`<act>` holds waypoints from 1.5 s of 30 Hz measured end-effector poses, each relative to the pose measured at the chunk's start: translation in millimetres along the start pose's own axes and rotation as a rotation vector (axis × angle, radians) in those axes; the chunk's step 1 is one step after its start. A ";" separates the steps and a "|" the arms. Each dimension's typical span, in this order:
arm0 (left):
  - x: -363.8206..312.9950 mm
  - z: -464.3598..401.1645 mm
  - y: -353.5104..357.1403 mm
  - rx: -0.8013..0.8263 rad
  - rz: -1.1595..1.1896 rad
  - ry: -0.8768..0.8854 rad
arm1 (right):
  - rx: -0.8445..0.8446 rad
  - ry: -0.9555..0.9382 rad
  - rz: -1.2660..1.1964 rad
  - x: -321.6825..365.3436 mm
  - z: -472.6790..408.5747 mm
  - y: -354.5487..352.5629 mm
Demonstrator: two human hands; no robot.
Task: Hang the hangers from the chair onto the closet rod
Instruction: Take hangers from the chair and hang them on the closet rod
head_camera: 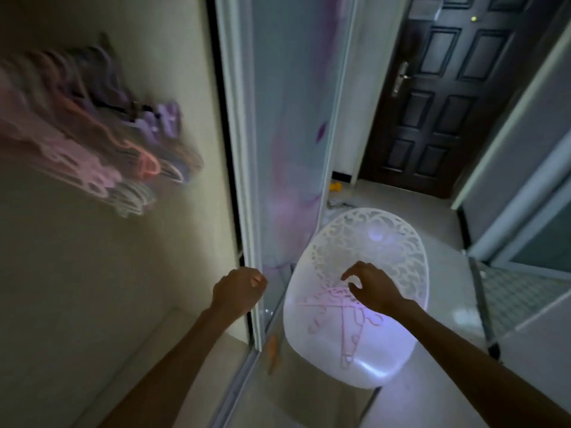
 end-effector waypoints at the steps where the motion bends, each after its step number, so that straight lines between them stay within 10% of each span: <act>1: -8.6 -8.5 18.1 0.020 0.012 0.003 | 0.029 0.060 -0.013 -23.9 3.6 8.2; 15: -41.5 -172.1 271.5 0.368 0.011 -0.233 | 0.579 0.374 -0.063 -279.8 -36.3 136.5; 30: 95.4 -313.1 429.1 0.373 -0.213 -0.161 | 0.715 0.677 -0.275 -270.4 -116.7 363.0; 37: 104.1 -335.0 467.1 0.356 -0.318 -0.144 | 0.648 0.968 -0.259 -244.4 -129.4 389.3; 45: 117.0 -308.6 473.9 0.397 -0.290 -0.042 | 0.678 0.862 -0.257 -260.0 -123.4 390.6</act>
Point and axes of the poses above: each hand's wrist, its own z-axis away from the middle knuckle, its own y-axis out of the palm, x = y × z, the point moved 3 cm from there along -z, towards the middle knuckle, and after that the axes turned 6 degrees about z, right-handed, at the moved point
